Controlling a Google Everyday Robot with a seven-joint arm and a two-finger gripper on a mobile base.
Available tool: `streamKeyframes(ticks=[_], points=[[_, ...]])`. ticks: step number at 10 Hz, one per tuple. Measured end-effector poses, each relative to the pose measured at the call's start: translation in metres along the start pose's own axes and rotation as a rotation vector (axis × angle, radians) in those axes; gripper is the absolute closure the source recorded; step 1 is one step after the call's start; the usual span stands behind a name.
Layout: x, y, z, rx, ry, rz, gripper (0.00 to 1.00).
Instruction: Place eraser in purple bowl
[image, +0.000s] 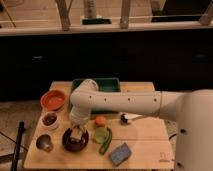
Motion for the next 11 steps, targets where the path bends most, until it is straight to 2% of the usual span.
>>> streamKeyframes(ticks=[7, 8, 11], points=[[-0.0054, 0.0027, -0.0017, -0.006, -0.001, -0.007, 0.29], [-0.0057, 0.0035, -0.0022, -0.007, 0.000, -0.007, 0.22], [-0.0081, 0.0036, -0.0025, -0.003, -0.001, -0.008, 0.20]])
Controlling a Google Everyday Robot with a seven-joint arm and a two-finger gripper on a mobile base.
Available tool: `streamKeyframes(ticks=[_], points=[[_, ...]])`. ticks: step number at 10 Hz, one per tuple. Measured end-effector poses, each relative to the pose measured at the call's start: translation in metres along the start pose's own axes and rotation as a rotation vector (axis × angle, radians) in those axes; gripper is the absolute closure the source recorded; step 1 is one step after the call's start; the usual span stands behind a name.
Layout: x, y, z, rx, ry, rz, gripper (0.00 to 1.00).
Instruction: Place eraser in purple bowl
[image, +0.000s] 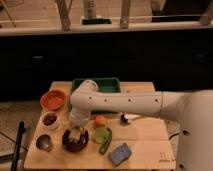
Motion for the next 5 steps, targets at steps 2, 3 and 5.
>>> streamKeyframes(ticks=[2, 3, 5], points=[[-0.0001, 0.0019, -0.0010, 0.013, 0.006, 0.017, 0.20], [0.0007, 0.0044, -0.0020, 0.020, 0.010, 0.029, 0.20], [-0.0008, 0.0037, -0.0022, 0.026, 0.010, 0.031, 0.20]])
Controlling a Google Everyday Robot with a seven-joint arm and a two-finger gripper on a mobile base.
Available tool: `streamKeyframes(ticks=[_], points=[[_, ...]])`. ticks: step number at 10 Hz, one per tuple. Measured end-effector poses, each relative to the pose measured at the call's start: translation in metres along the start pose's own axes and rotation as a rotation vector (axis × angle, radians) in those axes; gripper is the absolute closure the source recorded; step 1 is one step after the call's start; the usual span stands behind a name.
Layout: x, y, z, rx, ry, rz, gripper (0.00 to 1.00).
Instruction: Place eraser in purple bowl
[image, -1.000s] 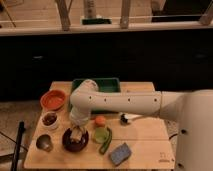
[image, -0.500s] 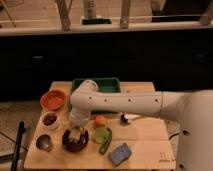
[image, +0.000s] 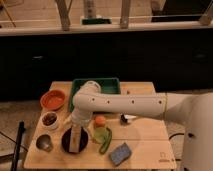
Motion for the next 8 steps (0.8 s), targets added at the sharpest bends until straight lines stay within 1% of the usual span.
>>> streamKeyframes(ticks=[2, 8], points=[[-0.0003, -0.0009, -0.0006, 0.001, -0.001, -0.001, 0.20], [-0.0004, -0.0054, -0.0026, -0.011, -0.009, -0.018, 0.20]])
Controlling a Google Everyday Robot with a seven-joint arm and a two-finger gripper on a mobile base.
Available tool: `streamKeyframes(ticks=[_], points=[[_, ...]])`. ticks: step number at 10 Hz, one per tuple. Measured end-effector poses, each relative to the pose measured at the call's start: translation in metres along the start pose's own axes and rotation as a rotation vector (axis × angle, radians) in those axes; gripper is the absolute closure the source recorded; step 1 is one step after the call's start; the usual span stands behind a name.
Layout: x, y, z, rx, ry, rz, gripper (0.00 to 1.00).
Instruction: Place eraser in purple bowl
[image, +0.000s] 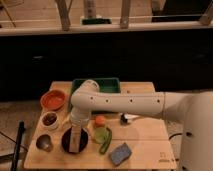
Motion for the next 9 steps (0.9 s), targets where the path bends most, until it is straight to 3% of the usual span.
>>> streamKeyframes(ticks=[9], points=[[0.0108, -0.0013, -0.0058, 0.029, -0.008, -0.032, 0.20]])
